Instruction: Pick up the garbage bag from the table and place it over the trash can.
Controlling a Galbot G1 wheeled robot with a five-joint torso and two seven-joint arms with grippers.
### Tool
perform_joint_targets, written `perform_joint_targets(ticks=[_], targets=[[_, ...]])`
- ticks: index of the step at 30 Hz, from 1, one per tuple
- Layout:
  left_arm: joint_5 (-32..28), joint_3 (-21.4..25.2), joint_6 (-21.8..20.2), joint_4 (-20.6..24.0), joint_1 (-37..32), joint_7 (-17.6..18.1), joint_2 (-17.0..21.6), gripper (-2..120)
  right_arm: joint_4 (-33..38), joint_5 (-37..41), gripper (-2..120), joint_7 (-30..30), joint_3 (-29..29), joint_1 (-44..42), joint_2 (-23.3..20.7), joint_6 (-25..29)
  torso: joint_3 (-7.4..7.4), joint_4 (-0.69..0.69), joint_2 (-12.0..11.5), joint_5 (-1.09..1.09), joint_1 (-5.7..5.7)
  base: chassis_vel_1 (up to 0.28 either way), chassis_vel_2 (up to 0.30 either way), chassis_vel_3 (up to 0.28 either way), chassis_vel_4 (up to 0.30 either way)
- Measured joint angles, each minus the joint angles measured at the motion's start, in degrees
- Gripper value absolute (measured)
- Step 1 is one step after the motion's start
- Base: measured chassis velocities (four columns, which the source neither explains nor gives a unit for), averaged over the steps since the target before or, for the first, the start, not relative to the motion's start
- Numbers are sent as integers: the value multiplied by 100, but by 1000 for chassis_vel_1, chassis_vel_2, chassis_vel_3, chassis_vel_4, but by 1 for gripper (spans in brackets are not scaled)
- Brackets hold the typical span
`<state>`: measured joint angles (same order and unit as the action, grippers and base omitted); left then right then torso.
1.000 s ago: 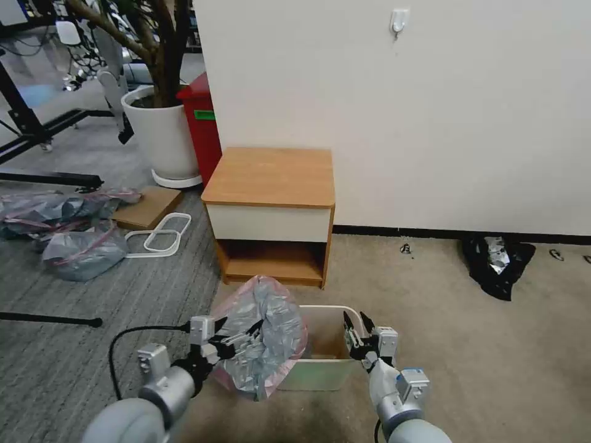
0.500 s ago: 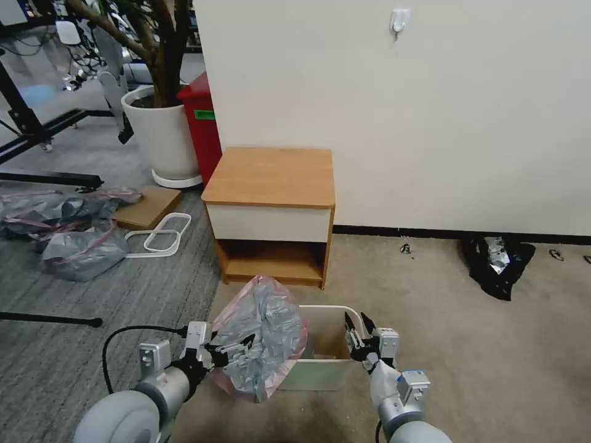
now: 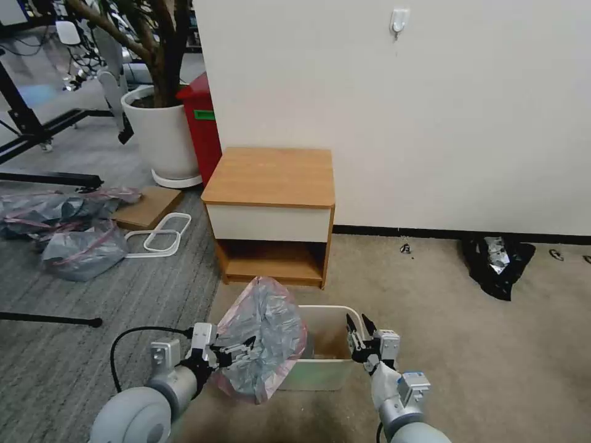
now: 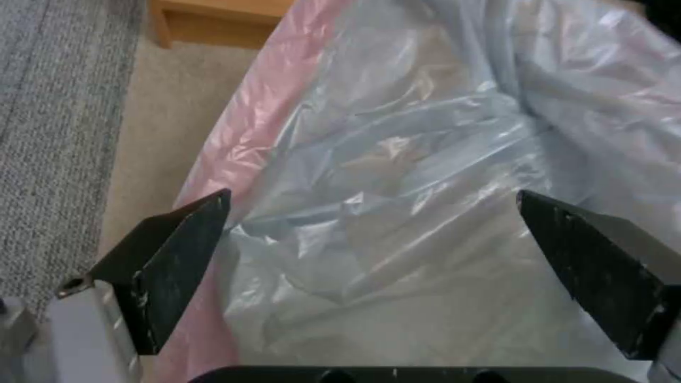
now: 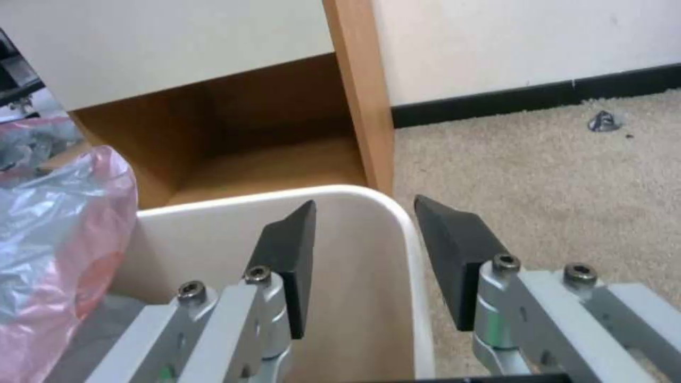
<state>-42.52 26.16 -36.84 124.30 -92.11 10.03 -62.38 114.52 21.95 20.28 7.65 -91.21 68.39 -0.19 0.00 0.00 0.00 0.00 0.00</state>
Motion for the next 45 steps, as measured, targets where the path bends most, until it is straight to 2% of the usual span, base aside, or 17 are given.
perform_joint_targets(ticks=[5,28,37,45], targets=[[-5,-136,51,-167,179,48,19,100,-11,-27,39,-2,9,-15,6,2,0,0,0,1,0,0,0,0,0],[-55,-507,27,-429,600,107,114,100,-15,-88,39,-2,125,-103,80,12,0,0,0,0,0,0,0,0,0],[-334,-760,-30,-539,970,264,328,100,-48,-143,39,-3,135,-125,118,22,0,0,0,0,0,0,0,0,0],[-629,-982,-128,-654,1298,404,502,94,-82,-175,39,-3,159,-145,147,28,0,0,0,0,0,0,0,0,0]])
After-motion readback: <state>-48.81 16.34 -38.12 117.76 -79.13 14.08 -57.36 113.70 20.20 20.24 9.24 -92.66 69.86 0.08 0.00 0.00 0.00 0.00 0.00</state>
